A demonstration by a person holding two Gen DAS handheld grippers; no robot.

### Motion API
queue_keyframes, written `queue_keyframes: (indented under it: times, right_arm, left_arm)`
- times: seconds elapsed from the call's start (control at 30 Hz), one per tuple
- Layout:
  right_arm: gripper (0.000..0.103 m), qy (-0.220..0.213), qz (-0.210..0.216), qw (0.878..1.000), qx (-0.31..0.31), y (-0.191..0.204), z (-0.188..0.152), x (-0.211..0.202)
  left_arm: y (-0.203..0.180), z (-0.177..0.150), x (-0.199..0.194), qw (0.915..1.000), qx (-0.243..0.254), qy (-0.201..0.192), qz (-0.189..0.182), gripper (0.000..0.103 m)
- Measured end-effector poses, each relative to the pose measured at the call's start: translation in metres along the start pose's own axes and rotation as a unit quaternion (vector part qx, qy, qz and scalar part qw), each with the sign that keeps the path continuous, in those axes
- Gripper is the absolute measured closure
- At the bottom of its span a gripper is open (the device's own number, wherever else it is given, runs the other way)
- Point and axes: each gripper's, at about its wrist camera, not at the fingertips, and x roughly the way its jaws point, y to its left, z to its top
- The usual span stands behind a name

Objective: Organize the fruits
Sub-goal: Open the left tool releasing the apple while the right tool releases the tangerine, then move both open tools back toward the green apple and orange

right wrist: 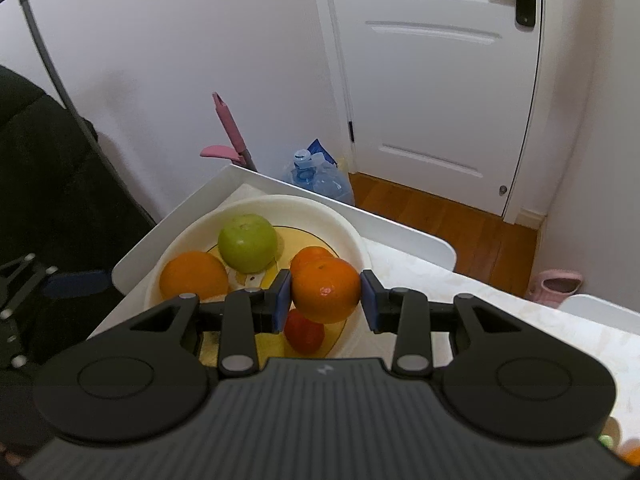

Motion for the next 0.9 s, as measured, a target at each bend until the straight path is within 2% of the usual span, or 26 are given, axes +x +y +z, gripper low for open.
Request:
queue_keyframes:
  times: [0.23,0.27,0.3,0.33,0.37,0.43,0.67,0.9]
  right_arm:
    - [0.050,0.011,0.003,1.000,0.015,-0.001,-0.006,0.024]
    - [0.043,0.008,0.002,1.000,0.014,-0.001,-0.007,0.025]
    - [0.025,0.005,0.004,1.000,0.012,0.000,-0.007,0.024]
    - [0.016,0.001,0.006,1.000,0.012,0.001,-0.007,0.024]
    - [0.000,-0.007,0.001,1.000,0.013,0.002,-0.008,0.021]
    - [0.000,-0.020,-0.003,1.000,0.012,0.004,-0.010,0.015]
    - [0.000,-0.018,-0.019,1.000,-0.002,0.010,-0.013,0.001]
    - [0.000,-0.025,-0.036,0.999,0.009,0.017,-0.016,-0.036]
  left_arm:
    - [0.015,-0.009,-0.001,0.9995,-0.031,0.013,0.000,0.004]
    - [0.015,-0.010,-0.001,0.9995,-0.031,0.013,0.001,0.004]
    - [0.015,-0.010,-0.002,0.9995,-0.031,0.012,0.001,0.004]
    - [0.015,-0.011,-0.003,0.9995,-0.031,0.012,0.001,0.004]
    - [0.015,-0.011,-0.003,0.9995,-0.031,0.012,0.001,0.004]
    - [0.014,-0.012,-0.004,0.9995,-0.030,0.012,0.001,0.004]
    - [0.015,-0.013,-0.011,0.9992,-0.037,0.013,-0.002,0.004]
    - [0.015,-0.009,-0.028,0.9993,-0.036,0.005,-0.007,0.004]
